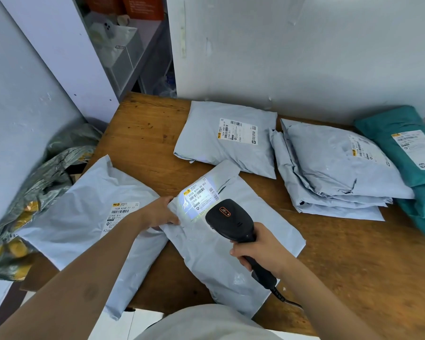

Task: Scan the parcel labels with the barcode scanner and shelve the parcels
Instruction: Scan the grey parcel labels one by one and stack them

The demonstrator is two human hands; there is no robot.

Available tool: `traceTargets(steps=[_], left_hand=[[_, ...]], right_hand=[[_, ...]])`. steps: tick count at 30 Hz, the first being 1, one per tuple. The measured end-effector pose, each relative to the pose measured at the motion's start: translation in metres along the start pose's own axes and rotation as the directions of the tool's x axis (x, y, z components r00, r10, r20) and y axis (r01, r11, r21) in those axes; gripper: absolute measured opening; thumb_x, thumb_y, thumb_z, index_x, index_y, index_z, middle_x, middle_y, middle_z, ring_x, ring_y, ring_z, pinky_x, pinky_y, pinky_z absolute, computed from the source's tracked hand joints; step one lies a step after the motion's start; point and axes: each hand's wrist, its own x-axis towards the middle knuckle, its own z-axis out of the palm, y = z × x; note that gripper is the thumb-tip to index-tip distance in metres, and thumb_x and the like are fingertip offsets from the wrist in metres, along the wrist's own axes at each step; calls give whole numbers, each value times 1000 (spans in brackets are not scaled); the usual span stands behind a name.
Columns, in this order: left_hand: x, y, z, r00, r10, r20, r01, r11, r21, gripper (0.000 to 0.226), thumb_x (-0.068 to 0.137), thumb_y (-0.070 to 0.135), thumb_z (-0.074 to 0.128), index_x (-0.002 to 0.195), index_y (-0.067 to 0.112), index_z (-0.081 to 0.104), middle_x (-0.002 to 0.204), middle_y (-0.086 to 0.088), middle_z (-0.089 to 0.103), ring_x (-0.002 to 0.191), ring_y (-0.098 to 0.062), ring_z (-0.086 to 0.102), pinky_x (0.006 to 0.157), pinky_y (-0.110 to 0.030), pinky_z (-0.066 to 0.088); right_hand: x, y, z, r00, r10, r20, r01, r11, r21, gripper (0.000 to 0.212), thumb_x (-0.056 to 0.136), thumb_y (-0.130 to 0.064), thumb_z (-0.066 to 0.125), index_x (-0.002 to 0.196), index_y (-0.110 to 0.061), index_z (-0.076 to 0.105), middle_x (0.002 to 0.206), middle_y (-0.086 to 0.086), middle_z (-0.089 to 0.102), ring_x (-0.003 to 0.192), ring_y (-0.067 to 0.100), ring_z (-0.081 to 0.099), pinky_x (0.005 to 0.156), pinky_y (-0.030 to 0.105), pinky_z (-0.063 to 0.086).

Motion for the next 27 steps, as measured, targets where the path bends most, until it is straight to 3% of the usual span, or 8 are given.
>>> traceTargets(steps=[6, 10, 13, 16, 21, 24, 27], left_hand=[[-1, 1, 0, 1000, -5, 3, 5, 1000, 12, 60, 80, 7, 71, 130, 21, 43, 92, 6, 54, 80, -10, 55, 55, -23, 47], [-4, 2, 0, 1000, 19, 0, -19, 999, -29, 51, 79, 4, 70, 121, 23, 46, 92, 4, 57, 80, -12, 57, 57, -25, 49], [-4, -2, 4, 984, 124, -127, -130, 991, -42, 45, 77, 4, 72, 112, 19, 48, 96, -1, 59, 81, -15, 60, 58, -32, 56], [-6, -11, 10, 933, 253, -256, -264, 964, -11, 51, 75, 7, 75, 115, 22, 46, 103, 3, 58, 92, -20, 62, 65, -38, 58], [-16, -24, 16, 857, 400, -327, -384, 916, 115, 59, 76, 10, 75, 125, 27, 44, 111, 11, 56, 106, -9, 53, 91, -23, 42], [-32, -19, 1, 817, 461, -346, -447, 886, 125, 50, 75, 2, 73, 106, 36, 54, 98, 25, 60, 93, 5, 58, 86, -17, 42], [-51, -17, -53, 816, 498, -293, -453, 866, 211, 63, 71, -7, 74, 80, 55, 65, 80, 28, 67, 77, 14, 58, 71, -7, 42]], right_hand=[[0, 0, -1, 1000, 11, -1, -11, 1000, 0, 24, 67, -14, 64, 75, 8, 58, 45, 8, 50, 40, 18, 45, 55, 29, 45], [-2, -2, -2, 1000, 8, 5, -8, 1000, 0, 23, 67, -13, 64, 76, 7, 58, 43, 6, 50, 39, 17, 44, 54, 27, 45], [-4, -3, -3, 1000, 7, 11, -7, 1000, 4, 23, 68, -12, 63, 77, 8, 58, 42, 5, 50, 39, 16, 44, 53, 26, 45], [-4, -3, -4, 1000, 9, 11, -10, 1000, 21, 24, 72, -8, 64, 82, 12, 57, 42, 5, 50, 39, 17, 44, 53, 26, 45], [-5, -2, -3, 1000, 6, 15, -7, 1000, 28, 17, 69, -12, 65, 77, 0, 57, 44, 5, 51, 40, 17, 44, 55, 29, 45], [-7, -2, -2, 1000, -16, -9, 16, 1000, 20, 13, 71, -11, 67, 65, -11, 55, 43, 5, 52, 41, 18, 45, 56, 30, 45], [-5, 2, -5, 999, 8, -44, -6, 999, 34, 19, 78, 0, 66, 68, -9, 53, 45, 7, 51, 40, 19, 44, 55, 33, 42]])
